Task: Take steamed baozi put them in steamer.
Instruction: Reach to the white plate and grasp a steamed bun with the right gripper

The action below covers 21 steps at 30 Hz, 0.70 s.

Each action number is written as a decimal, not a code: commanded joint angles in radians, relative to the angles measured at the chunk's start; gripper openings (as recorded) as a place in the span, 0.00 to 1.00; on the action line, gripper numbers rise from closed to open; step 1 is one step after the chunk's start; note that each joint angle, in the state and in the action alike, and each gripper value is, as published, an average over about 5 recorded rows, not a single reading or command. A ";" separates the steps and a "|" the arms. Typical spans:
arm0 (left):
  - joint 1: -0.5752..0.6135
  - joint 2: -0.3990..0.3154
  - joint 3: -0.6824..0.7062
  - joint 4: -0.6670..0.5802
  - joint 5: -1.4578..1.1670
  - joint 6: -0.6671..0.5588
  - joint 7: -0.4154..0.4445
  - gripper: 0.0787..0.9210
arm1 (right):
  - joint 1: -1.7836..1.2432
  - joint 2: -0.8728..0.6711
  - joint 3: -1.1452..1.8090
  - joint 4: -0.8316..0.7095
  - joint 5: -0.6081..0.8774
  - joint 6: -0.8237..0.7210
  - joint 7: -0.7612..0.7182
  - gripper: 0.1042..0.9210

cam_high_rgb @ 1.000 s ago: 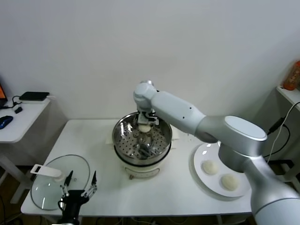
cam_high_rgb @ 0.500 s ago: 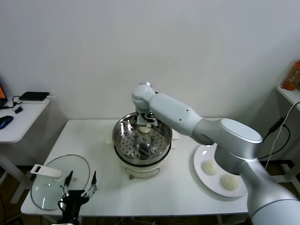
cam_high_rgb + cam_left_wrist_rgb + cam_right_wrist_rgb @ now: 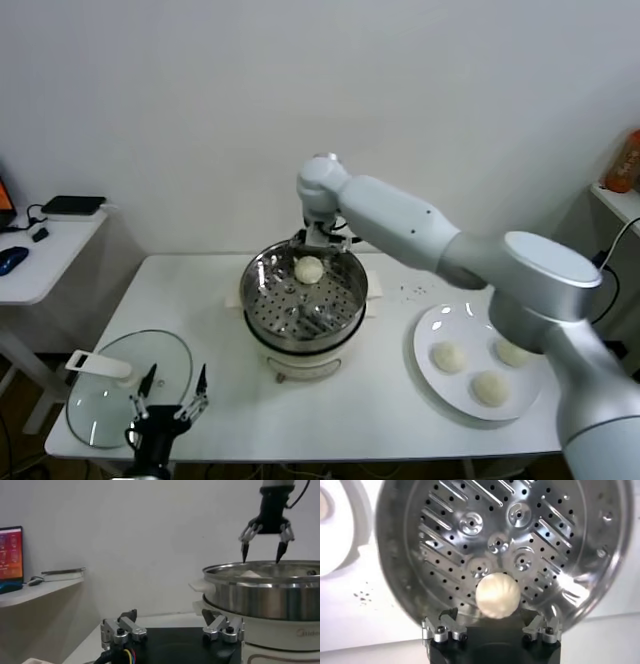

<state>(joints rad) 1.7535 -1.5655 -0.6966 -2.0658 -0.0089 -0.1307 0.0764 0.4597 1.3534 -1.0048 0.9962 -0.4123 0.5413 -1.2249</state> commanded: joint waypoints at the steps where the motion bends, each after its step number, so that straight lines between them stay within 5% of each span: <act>1: -0.004 0.001 0.006 -0.005 0.008 0.006 0.000 0.88 | 0.224 -0.291 -0.189 0.198 0.457 -0.274 -0.021 0.88; 13: -0.023 -0.002 0.030 -0.003 0.024 0.011 -0.001 0.88 | 0.303 -0.648 -0.470 0.256 0.817 -0.625 0.040 0.88; 21: -0.023 -0.006 0.045 0.000 0.026 0.007 0.000 0.88 | 0.037 -0.823 -0.329 0.244 0.746 -0.694 0.064 0.88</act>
<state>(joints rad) 1.7296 -1.5681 -0.6643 -2.0687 0.0114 -0.1213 0.0760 0.6464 0.7787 -1.3348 1.2051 0.2257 0.0187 -1.1875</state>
